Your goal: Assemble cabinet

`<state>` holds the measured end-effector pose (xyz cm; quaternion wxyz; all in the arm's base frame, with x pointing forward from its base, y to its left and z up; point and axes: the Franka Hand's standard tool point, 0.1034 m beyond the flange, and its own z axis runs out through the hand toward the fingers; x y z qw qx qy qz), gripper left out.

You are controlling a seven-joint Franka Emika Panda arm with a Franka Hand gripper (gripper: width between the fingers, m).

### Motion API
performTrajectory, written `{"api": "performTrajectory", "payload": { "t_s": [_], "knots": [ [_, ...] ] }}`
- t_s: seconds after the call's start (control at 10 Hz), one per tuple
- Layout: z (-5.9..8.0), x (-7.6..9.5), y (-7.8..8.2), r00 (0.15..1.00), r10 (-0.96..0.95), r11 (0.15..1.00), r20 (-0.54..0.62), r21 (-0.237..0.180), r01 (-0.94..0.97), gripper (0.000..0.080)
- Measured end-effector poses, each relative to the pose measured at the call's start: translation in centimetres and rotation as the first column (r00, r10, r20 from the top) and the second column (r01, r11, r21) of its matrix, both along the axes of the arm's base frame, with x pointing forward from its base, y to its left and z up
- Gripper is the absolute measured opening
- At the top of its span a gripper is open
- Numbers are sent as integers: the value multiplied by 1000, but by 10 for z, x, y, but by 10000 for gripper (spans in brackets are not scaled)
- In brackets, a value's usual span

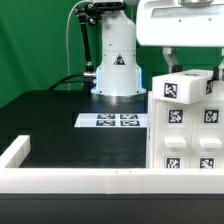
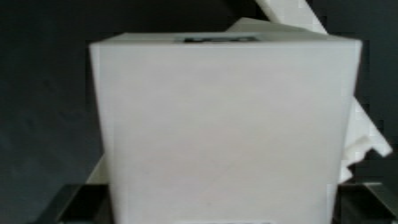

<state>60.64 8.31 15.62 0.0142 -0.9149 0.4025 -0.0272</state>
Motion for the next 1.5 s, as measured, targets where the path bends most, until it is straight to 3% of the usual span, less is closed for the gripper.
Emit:
{"api": "performTrajectory", "payload": {
  "t_s": [0.3,0.5,0.9,1.0,1.2,1.3,1.5],
  "knots": [
    [1,2,10,928,-373,927,14,31,373,561],
    [1,4,11,806,-592,804,0,63,591,561],
    [0,3,15,607,-794,603,-39,88,793,561],
    [0,3,15,524,-850,517,-62,98,850,561],
    [0,3,15,528,-847,521,-65,101,848,567],
    [0,3,16,528,-847,521,-66,101,848,729],
    [0,3,16,529,-846,522,-65,101,847,796]
  ]
}}
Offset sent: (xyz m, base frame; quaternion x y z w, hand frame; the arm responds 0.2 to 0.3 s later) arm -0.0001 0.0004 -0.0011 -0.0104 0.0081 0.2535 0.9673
